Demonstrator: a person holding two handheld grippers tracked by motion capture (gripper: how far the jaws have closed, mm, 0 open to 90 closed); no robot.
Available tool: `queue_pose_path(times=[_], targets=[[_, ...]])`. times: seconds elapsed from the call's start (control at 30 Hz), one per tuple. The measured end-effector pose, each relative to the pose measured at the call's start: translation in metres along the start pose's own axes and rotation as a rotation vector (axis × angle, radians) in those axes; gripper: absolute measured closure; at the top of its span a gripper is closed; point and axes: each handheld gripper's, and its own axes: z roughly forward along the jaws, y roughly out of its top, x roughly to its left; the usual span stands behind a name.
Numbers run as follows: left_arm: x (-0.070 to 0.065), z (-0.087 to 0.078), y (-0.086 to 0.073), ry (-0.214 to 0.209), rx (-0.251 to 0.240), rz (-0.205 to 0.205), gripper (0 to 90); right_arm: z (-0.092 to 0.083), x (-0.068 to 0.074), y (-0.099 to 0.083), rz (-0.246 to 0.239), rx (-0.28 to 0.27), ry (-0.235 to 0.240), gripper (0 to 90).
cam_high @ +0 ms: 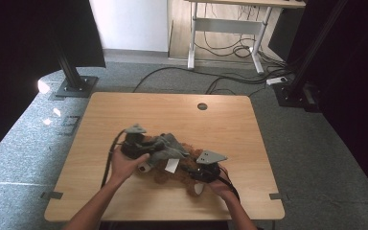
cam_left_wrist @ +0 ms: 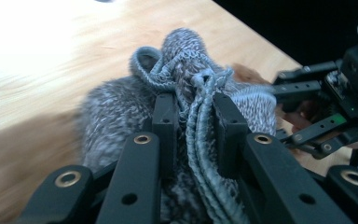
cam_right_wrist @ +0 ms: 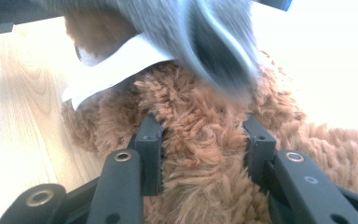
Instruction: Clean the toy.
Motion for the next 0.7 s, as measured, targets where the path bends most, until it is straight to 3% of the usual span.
queue_pose_path(times=[0.13,0.23,0.33,0.47,0.7], targets=[[0.028,-0.026,-0.005,0.083,-0.028,-0.037,73.8,0.0,0.0,-0.001,0.004,-0.003,0.002,59.5],[0.047,-0.038,-0.014,0.1,-0.044,-0.086,73.7,-0.001,-0.001,-0.001,0.006,-0.006,0.005,59.5],[0.058,-0.045,-0.022,0.104,-0.055,-0.116,73.7,0.0,-0.001,-0.001,0.01,-0.007,0.006,59.5],[0.056,-0.044,-0.03,0.091,-0.06,-0.116,73.5,0.0,-0.002,-0.002,0.016,-0.012,0.003,59.4],[0.045,-0.041,-0.046,0.084,-0.074,-0.08,73.9,-0.002,0.0,-0.001,0.038,-0.008,0.005,55.3]])
